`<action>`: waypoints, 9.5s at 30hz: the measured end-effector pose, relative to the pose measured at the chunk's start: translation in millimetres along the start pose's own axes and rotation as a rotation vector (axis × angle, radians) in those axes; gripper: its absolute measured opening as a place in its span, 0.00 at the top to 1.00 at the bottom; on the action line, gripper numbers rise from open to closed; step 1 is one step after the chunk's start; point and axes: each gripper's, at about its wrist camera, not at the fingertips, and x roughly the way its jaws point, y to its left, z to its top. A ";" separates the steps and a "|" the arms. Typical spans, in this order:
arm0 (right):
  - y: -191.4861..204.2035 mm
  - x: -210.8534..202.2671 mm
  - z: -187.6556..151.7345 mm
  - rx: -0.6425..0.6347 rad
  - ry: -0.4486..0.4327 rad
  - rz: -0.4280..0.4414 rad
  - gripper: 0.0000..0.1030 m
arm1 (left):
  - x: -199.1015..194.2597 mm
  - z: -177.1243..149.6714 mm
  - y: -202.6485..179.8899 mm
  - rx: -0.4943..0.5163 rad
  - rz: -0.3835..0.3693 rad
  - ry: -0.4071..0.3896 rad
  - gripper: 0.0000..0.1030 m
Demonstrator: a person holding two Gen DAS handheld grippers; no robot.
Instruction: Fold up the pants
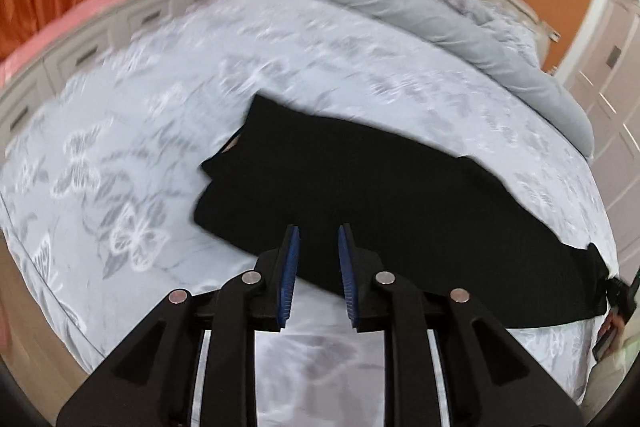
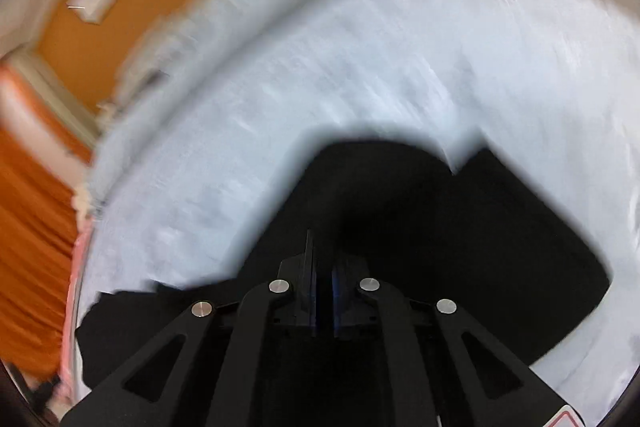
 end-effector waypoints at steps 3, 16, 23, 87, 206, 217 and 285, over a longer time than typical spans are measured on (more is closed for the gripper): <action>11.1 -56.1 9.3 -0.018 -0.157 0.041 0.96 | -5.4 6.1 -42.1 0.067 -0.052 -0.038 0.81; -37.1 -96.1 -47.1 0.057 -0.082 -0.256 0.63 | 50.0 -8.6 -32.7 -0.107 -0.132 0.067 0.78; 123.2 -107.6 -75.3 -0.194 -0.024 -0.091 0.45 | 44.2 -9.1 107.8 -0.310 0.002 0.088 0.75; -26.5 -16.6 -17.6 -0.328 0.057 -0.551 0.40 | 85.9 -105.8 -278.8 0.498 -0.010 -0.123 0.13; 409.6 65.5 -275.0 -1.023 0.211 -0.053 0.37 | 79.4 -3.1 46.9 -0.156 0.186 -0.012 0.05; 423.0 57.4 -272.1 -0.988 0.185 -0.056 0.37 | 109.4 -2.9 73.6 -0.236 0.150 0.052 0.05; 396.9 40.6 -223.8 -0.885 0.117 -0.109 0.35 | 28.0 21.9 -114.4 -0.016 -0.163 -0.247 0.85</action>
